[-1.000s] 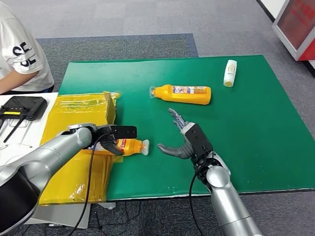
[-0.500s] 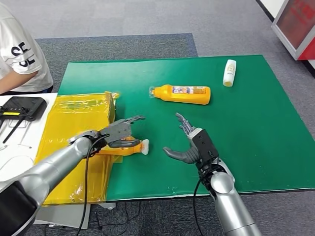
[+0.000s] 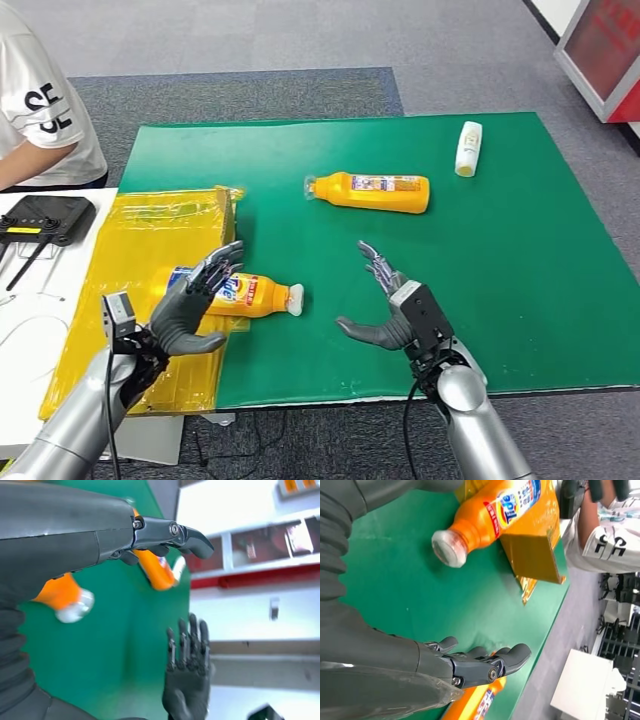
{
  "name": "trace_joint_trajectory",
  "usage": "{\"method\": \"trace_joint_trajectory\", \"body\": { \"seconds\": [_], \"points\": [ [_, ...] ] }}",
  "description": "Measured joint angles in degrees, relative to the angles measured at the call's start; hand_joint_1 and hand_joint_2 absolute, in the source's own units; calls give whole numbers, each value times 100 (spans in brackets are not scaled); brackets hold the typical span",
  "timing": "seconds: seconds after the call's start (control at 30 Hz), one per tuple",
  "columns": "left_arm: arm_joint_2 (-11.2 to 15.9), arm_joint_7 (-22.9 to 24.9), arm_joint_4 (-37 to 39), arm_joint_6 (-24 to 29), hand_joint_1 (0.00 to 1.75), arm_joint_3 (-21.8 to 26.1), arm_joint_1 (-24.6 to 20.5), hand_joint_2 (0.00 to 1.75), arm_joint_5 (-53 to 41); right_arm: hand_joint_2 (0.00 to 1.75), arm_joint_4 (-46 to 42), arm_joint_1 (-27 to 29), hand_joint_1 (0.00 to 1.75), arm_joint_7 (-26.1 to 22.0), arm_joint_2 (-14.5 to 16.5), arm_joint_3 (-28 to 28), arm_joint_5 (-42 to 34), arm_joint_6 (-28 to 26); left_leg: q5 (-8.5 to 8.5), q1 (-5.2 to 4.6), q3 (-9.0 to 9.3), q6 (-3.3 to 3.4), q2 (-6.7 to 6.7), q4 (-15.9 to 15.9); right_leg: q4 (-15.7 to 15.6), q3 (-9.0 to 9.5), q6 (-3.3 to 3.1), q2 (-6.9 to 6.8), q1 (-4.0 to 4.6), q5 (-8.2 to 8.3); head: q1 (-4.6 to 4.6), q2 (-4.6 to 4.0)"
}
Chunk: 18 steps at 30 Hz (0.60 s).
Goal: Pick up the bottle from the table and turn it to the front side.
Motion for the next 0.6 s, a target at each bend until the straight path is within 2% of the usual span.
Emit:
{"method": "trace_joint_trajectory", "body": {
  "seconds": [0.2,0.4,0.6],
  "points": [
    [-102,40,-78,149,0,408,583,175,-101,175,-46,77,0,-53,0,81,-125,179,-3,0,0,0,-1,0,0,1,1,0,0,-2,1,0],
    [-252,96,-232,306,0,590,994,175,-185,175,-145,145,0,-123,0,130,-200,261,-6,0,0,3,-1,0,-1,1,2,-1,0,-4,1,-1],
    [-433,98,-584,867,0,678,1290,175,-530,175,-421,326,0,-171,0,146,-251,297,-8,0,0,3,-2,0,-2,1,3,-2,0,-5,2,0]
  ]
}}
